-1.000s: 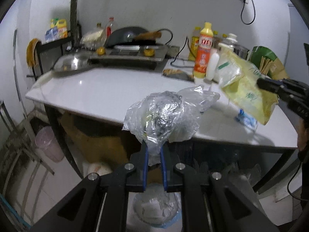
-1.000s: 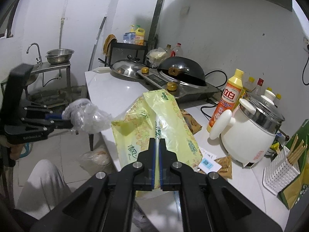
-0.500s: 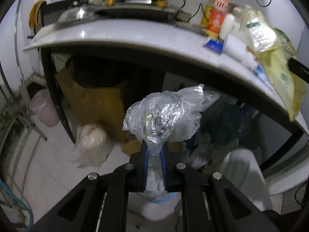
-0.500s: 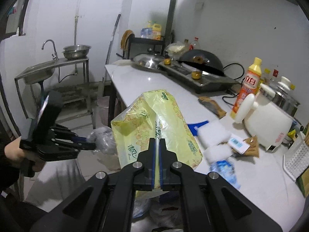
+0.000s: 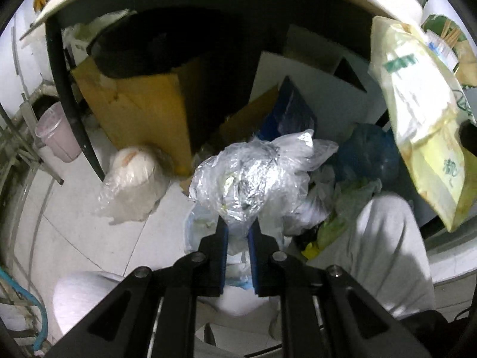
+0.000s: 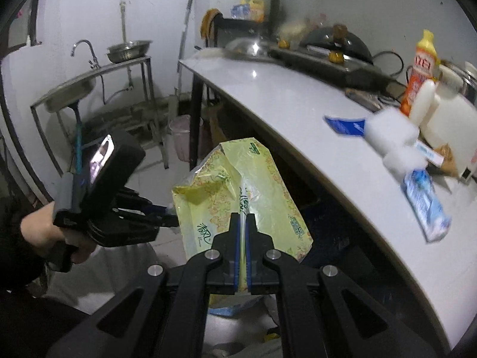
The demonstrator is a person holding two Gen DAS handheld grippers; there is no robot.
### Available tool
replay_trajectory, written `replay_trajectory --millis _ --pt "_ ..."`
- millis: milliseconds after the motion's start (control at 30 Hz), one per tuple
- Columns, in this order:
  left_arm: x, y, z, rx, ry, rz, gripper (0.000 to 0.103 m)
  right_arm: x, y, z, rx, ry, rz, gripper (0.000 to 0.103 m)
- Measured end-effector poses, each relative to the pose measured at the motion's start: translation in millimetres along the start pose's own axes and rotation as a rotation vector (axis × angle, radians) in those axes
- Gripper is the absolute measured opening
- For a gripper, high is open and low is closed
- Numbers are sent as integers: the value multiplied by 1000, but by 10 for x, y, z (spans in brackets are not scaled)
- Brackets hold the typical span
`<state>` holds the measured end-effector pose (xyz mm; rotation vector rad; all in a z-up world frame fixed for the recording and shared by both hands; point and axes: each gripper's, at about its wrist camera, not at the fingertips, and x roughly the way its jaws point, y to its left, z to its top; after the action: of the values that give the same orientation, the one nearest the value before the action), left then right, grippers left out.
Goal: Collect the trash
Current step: 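Lower both held items over the floor trash bin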
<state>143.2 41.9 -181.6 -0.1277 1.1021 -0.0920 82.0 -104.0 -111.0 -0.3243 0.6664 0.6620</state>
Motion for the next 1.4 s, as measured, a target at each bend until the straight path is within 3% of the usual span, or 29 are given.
replay_trajectory --millis 333,567,900,1400 --pt "547 -49 -75 -4 127 3 16 391 -181 -297 61 89 12 3" --pt "783 -26 -84 -18 180 0 31 603 -352 -395 101 130 7 3" --pt "750 96 -51 -49 166 7 36 898 -350 -421 126 186 27 3" --pt "460 653 -73 -151 78 10 36 1495 -38 -312 84 313 85 3"
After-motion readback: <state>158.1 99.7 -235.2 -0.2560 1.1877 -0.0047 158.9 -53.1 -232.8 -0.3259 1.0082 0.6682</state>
